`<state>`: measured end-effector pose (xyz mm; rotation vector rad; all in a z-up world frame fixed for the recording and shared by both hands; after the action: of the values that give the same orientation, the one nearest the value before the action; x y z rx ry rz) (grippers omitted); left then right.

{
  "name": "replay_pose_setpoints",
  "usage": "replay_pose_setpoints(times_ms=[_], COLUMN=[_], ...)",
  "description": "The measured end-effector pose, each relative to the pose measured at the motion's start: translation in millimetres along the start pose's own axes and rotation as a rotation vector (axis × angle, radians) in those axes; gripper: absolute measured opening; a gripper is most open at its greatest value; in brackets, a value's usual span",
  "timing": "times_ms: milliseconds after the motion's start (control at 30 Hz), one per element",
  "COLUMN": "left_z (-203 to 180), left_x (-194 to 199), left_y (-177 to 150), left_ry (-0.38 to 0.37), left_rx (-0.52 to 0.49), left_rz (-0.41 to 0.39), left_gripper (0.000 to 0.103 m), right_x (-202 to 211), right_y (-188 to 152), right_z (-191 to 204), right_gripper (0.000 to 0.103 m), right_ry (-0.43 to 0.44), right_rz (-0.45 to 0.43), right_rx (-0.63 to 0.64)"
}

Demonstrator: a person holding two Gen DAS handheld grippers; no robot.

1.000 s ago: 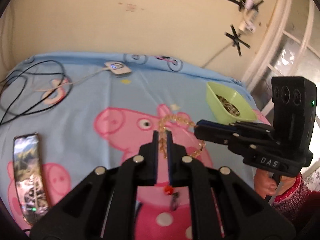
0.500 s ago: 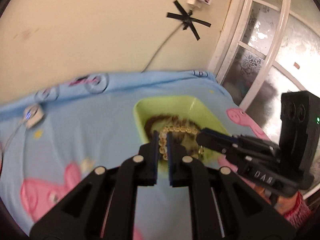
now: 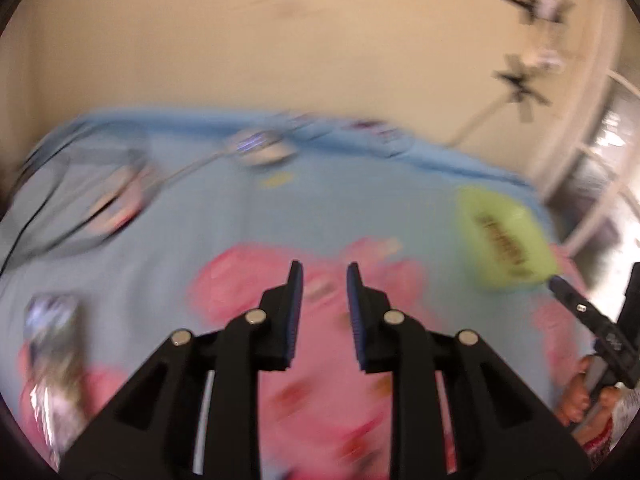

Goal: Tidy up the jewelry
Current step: 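Move the right gripper back to the remaining jewelry, then grasp the small amber ring with the right gripper while the left grasps a red charm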

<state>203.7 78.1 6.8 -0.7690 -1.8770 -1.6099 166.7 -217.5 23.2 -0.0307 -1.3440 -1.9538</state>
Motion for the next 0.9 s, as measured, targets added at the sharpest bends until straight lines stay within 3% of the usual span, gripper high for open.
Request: replay_pose_setpoints(times_ms=[100,167,233,333,400,467,633,700,733,767,900], left_z=[32,40,40,33,26,17,-6,-12,-14,-14,-15], left_x=[1,3,7,11,13,11,2,-8,-14,-20,-26], left_y=[-33,-51,-60,-67,-68,-68,-69,-71,-72,-74,-70], left_ry=[0.023,0.019,-0.001,-0.034,-0.058,-0.065,-0.041,-0.024,-0.012,0.002,0.037], left_rx=[0.045,0.045,0.036,-0.002,-0.025,-0.047,-0.138,-0.165,-0.174,-0.181,-0.199], left_rz=[0.058,0.078,0.082,0.075,0.072,0.065,0.060,0.081,0.093,0.110,0.076], left_gripper=[0.021,0.021,0.021,0.021,0.022,0.045,0.048,0.042,0.026,0.018,0.009], right_x=[-36,-52,-65,-70,-73,-86,-105,-112,-117,-122,-133], right_y=[-41,-60,-76,-87,-88,-86,-89,-93,-95,-96,-100], right_z=[26,36,50,68,76,84,106,113,115,116,122], right_gripper=[0.029,0.028,0.017,0.008,0.007,0.007,0.008,0.008,0.009,0.009,0.009], right_ry=[0.076,0.075,0.088,0.087,0.088,0.088,0.082,0.081,0.076,0.066,0.051], right_rz=[0.166,0.243,0.313,0.363,0.378,0.393,0.423,0.439,0.452,0.461,0.477], right_rx=[-0.019,-0.009,0.013,0.054,0.079,0.113,0.222,0.249,0.271,0.287,0.367])
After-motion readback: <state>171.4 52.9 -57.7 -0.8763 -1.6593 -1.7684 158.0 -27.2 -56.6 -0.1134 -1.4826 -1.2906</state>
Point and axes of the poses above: each gripper's, at about its wrist camera, not at the fingertips, and x roughly against the way its jaws point, z to its left, y to its top, the point moved 8 cm from there along -x, roughly the way its jaws point, and after that the axes turned 8 degrees about y, right-handed, at the moved point
